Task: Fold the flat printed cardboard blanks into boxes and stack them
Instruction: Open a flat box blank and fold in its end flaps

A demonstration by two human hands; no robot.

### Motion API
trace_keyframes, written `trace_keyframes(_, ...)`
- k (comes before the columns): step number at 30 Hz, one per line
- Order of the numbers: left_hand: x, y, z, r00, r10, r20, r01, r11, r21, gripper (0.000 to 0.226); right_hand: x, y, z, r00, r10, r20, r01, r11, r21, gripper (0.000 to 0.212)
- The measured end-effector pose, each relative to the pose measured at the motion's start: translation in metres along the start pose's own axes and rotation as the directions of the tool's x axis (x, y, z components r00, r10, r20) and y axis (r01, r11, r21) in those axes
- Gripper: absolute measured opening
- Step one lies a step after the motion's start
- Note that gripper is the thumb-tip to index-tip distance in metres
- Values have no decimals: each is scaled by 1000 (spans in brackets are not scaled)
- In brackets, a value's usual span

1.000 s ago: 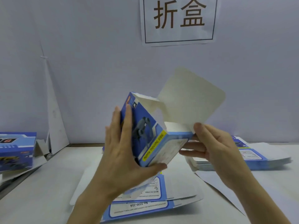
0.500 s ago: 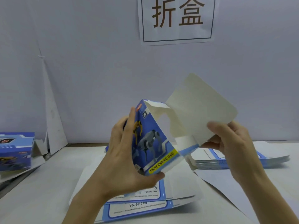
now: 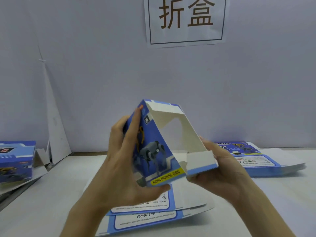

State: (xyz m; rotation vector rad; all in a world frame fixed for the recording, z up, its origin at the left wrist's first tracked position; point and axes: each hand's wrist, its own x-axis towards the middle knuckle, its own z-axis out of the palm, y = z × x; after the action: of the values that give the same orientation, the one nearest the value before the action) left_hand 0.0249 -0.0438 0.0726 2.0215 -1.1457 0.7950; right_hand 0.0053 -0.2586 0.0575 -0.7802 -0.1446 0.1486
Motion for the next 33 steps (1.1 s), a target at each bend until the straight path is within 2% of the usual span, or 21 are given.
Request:
trace_keyframes(2,-7,-14,-12,999,10,-34,-12,999,-53,133,0,-3,4,997,-45,-70,45,999,9,38)
trace_keyframes(4,-2,-11,-18,1000,9,-24,-10,999,-34,125,2,-3,6,973,-156,-172,160,987,5,43)
trace_keyframes(6,-2,-10,-22,1000,-27,5,27,997,66,118,0,-2,6,900,-364,-239,327,927,-181,41)
trace_keyframes(9,-2,-5,-22,997,-75,35,69,986,150,113,-3,-4,1,736,-627,-255,478,748,-459,43)
trace_keyframes(11,-1,0,-22,996,-79,51,69,983,173,113,-5,-4,1,684,-685,-251,506,693,-513,40)
trace_keyframes(14,-2,0,-22,991,-114,64,101,977,187,115,-4,-2,3,661,-717,-223,512,648,-565,34)
trace_keyframes(17,-2,0,-20,989,-120,84,100,973,207,116,-5,-2,4,621,-771,-141,514,537,-669,32)
trace_keyframes(18,-2,0,-19,989,-119,88,97,971,217,116,-6,-4,5,626,-768,-132,512,533,-673,30)
trace_keyframes(20,-3,-2,-17,989,-115,91,90,966,244,116,-8,-9,7,703,-702,-109,519,612,-597,25)
trace_keyframes(22,-4,-5,-13,991,-98,95,65,952,299,116,-10,-15,11,806,-584,-96,517,774,-366,34)
trace_keyframes(24,-4,-5,-10,991,-88,104,48,942,332,117,-12,-19,13,848,-520,-99,496,846,-197,34)
trace_keyframes(27,-4,-3,-4,993,-47,110,4,935,355,114,-14,-20,13,873,-478,-94,434,851,-297,23)
trace_keyframes(30,-4,-3,-2,993,-55,103,18,943,333,114,-14,-21,5,847,-528,-58,420,733,-535,23)
trace_keyframes(33,-4,-4,-4,991,-91,98,57,951,305,117,-14,-22,2,826,-562,-45,446,700,-557,23)
